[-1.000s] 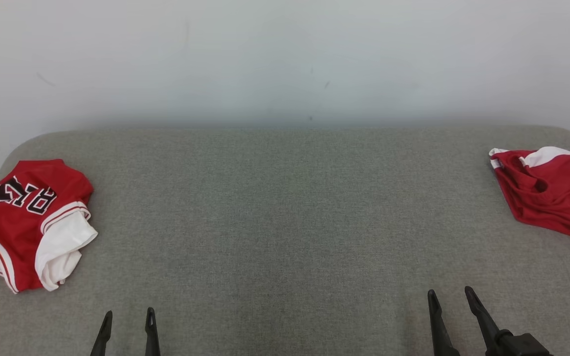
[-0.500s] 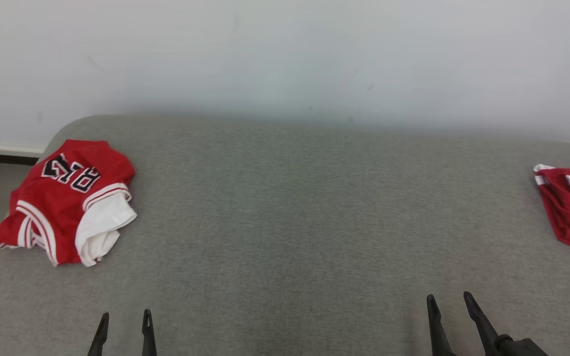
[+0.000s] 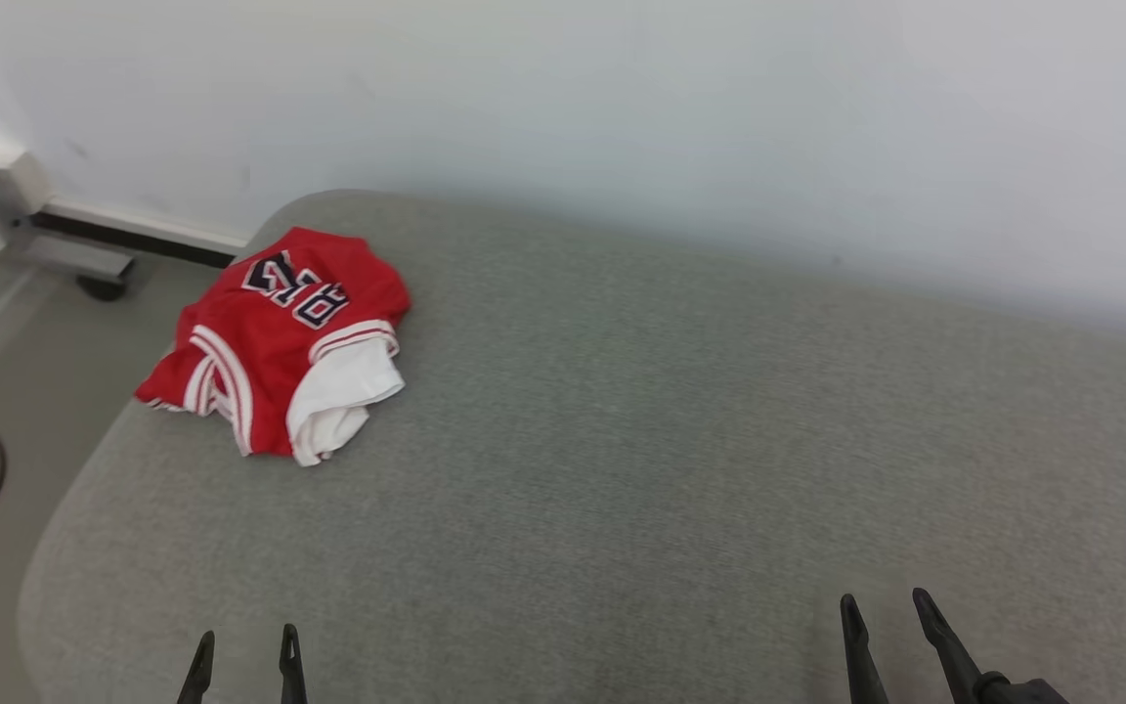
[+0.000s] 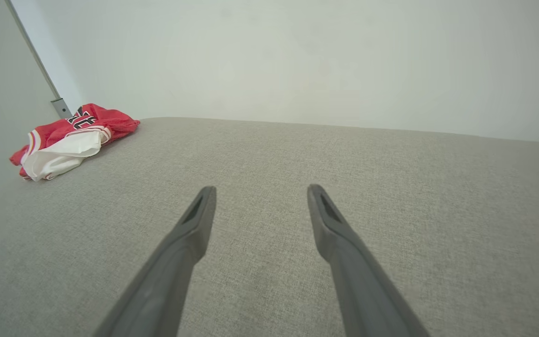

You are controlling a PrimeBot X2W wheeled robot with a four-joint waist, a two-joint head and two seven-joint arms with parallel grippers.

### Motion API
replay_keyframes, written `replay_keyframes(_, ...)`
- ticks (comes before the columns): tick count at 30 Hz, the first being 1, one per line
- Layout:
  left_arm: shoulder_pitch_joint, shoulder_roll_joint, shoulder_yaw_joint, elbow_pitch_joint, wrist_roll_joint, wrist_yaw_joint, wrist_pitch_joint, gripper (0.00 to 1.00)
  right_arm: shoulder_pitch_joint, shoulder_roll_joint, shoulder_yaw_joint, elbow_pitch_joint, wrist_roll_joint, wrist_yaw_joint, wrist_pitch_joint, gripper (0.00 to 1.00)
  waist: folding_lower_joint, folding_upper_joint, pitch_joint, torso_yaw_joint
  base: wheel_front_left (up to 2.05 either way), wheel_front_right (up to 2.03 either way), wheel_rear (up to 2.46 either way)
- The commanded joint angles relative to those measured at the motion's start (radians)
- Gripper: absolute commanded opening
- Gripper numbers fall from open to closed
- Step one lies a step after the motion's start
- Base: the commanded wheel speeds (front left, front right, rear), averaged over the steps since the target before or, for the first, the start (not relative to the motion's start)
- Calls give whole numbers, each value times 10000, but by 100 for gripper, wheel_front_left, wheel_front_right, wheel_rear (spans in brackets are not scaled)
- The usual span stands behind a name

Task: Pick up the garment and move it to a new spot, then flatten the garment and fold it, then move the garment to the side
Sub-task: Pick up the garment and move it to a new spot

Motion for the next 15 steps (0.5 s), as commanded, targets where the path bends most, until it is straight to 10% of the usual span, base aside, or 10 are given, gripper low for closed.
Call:
replay_keyframes(1,54,-14,15,-6,-14,34,-32,100,34,28,9,-14,-15,-25,1,100,0,0,-28,708,0,0,0)
replay_keyframes(15,139,-16,160,-109,-123,155,-32,100,-132,25,168,41,-116,-25,1,100,0,0,69,1714,0,0,0)
